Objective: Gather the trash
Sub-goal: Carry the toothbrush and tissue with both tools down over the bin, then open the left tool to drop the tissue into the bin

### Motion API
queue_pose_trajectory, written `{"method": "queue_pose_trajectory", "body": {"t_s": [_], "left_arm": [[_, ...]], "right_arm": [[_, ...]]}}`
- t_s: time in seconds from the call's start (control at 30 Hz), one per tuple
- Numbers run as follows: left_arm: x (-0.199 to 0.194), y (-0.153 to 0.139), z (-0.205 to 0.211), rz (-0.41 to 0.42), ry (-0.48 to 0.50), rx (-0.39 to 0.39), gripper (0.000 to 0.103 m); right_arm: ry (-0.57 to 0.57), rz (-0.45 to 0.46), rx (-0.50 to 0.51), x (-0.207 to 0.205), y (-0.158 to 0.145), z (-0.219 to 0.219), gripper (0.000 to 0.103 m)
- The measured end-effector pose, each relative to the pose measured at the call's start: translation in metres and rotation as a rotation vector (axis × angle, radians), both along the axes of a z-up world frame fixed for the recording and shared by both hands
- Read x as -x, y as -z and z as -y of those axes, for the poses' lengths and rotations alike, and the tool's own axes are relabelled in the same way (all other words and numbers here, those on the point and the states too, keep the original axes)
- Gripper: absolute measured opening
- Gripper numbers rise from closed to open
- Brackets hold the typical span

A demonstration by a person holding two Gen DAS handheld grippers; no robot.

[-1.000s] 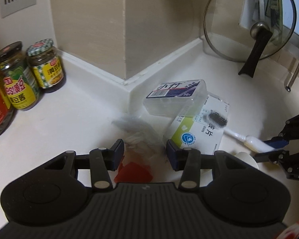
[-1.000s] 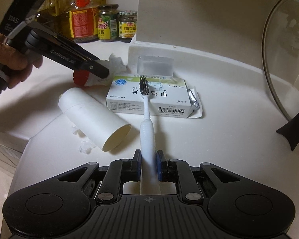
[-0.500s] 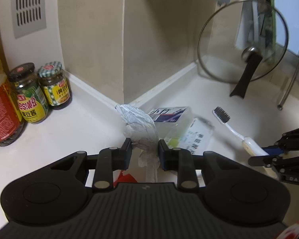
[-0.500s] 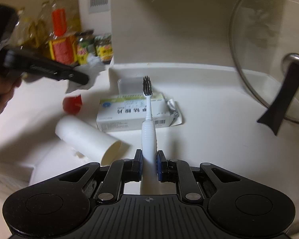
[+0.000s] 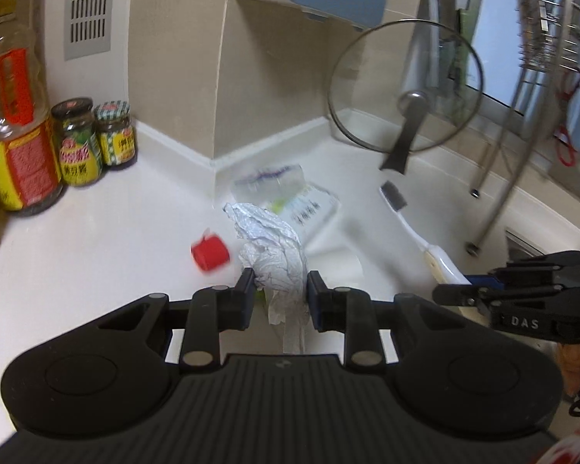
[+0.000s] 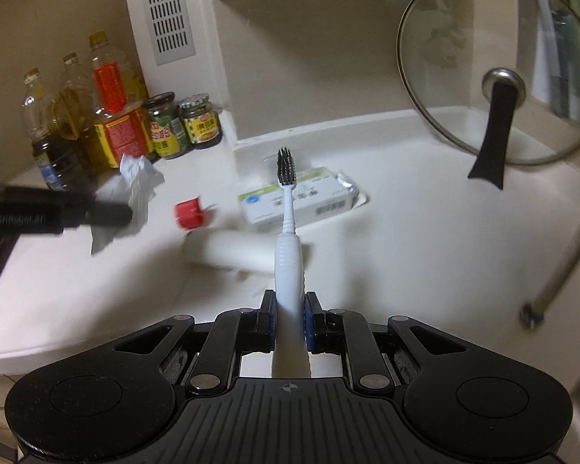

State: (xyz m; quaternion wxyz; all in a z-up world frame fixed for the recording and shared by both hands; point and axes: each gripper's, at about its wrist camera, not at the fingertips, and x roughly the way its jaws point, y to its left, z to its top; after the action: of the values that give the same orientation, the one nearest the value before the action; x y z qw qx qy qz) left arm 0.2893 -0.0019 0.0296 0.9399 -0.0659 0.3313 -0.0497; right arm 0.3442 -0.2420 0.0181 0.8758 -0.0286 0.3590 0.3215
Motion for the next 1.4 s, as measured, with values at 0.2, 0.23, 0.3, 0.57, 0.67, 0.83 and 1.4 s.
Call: {"method": "queue_pose_trajectory", "body": {"t_s": [0.2,0.23,0.3,0.57,0.67,0.83,1.4], "left_arm": [[0.064,0.001,-0.002,-0.009,0.035,0.023,0.025],[0.074,0.002,-0.002,-0.012,0.042,0.024,0.025],[0.093,0.004,-0.003,-0.018,0.057,0.027,0.025],[0.157,0.024,-0.009,-0.067,0.084,0.034,0.025],[0.173,0.040,-0.012,-0.105,0.075,0.037,0.025],[0.185,0.070,-0.015,-0.179,0.035,0.049,0.025],[0.165,0.201,0.006,-0.430,-0.052,0.061,0.025]], "right_arm": [[0.019,-0.009,-0.012,0.062,-0.003,-0.013,0.014],[0.021,-0.009,-0.013,0.073,-0.003,-0.016,0.014],[0.027,-0.013,-0.020,0.092,-0.003,-0.021,0.014],[0.055,-0.067,-0.041,0.161,0.013,-0.039,0.014],[0.051,-0.099,-0.030,0.181,0.026,-0.045,0.014],[0.031,-0.161,0.009,0.194,0.056,-0.051,0.014],[-0.042,-0.256,0.161,0.169,0.166,-0.056,0.014]]}}
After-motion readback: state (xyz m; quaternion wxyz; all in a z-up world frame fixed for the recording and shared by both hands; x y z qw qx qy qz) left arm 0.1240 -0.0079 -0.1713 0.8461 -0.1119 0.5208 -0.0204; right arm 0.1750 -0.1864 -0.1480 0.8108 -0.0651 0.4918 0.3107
